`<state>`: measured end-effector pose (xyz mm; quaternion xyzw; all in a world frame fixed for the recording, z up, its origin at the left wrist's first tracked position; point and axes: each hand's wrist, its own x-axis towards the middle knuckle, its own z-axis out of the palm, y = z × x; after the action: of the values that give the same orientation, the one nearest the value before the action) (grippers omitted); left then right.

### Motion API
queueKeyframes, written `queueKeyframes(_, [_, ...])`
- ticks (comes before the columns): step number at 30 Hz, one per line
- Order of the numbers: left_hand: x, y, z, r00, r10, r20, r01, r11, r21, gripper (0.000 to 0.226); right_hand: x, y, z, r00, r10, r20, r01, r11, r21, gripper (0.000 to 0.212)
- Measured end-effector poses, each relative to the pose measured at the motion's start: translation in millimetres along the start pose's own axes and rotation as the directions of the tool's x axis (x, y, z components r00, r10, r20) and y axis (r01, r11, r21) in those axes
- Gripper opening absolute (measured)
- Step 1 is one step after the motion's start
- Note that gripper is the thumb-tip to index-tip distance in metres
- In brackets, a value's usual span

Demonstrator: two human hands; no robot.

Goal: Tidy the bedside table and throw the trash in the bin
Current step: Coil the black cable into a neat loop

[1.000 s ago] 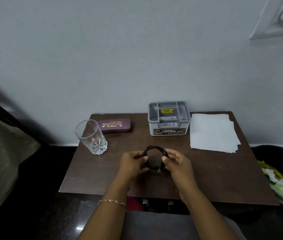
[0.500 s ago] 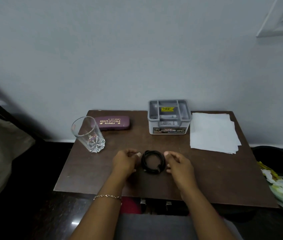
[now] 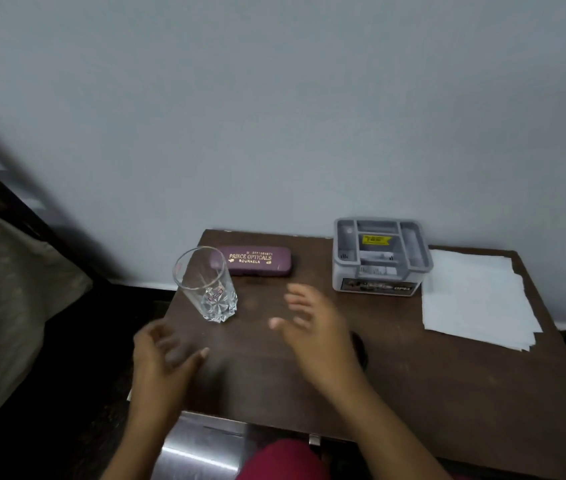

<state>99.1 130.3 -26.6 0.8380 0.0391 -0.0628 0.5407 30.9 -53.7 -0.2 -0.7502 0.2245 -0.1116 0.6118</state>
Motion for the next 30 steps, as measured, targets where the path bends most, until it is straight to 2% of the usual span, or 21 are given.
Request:
queueKeyframes(3, [30,-2,-1,0.986,0.139,0.089,-0.144,0.989,0.043,0.097,28,-4,51,0.987,0.021,0.157,-0.014,0.999,-0.041,0.094])
queueKeyframes(5, [42,-2,5,0.965,0.212,0.155,-0.212,0.977,-0.019,0.098,43,-4,76,0.983,0.023,0.180,-0.018,0.999,-0.026,0.102])
queueKeyframes(8, [49,0,18,0.948,0.248,0.201,-0.233,0.968,-0.095,0.080,56,-2,91,0.986,-0.036,0.162,0.036,0.999,0.001,0.087])
queueKeyframes(10, [51,-1,22,0.955,0.248,0.161,-0.235,0.967,-0.094,0.067,57,-3,90,0.990,-0.088,0.111,0.088,0.996,0.003,0.075])
queueKeyframes(12, [47,5,23,0.961,0.257,0.104,-0.252,0.966,-0.061,0.057,53,-6,83,0.988,-0.126,0.089,0.127,0.992,-0.004,0.073])
queueKeyframes(15, [29,27,23,0.943,0.313,0.115,-0.313,0.950,-0.024,0.061,37,-11,59,0.983,-0.169,0.067,0.171,0.985,-0.028,0.072])
queueKeyframes(20, [-25,69,49,0.898,0.366,0.246,-0.351,0.931,-0.105,0.054,-5,-18,-16,0.985,-0.166,-0.050,0.163,0.985,-0.058,0.058])
queueKeyframes(22, [-46,79,73,0.876,0.366,0.314,-0.352,0.930,-0.101,0.055,-23,-15,-52,0.983,-0.152,-0.101,0.146,0.987,-0.071,0.060])
queueKeyframes(25, [-68,84,113,0.819,0.381,0.428,-0.400,0.915,-0.050,0.054,-43,2,-98,0.976,-0.091,-0.196,0.080,0.995,-0.060,0.064])
queueKeyframes(30, [-90,81,160,0.715,0.329,0.618,-0.511,0.848,0.140,0.054,-64,37,-136,0.949,-0.009,-0.314,-0.009,0.998,-0.055,0.061])
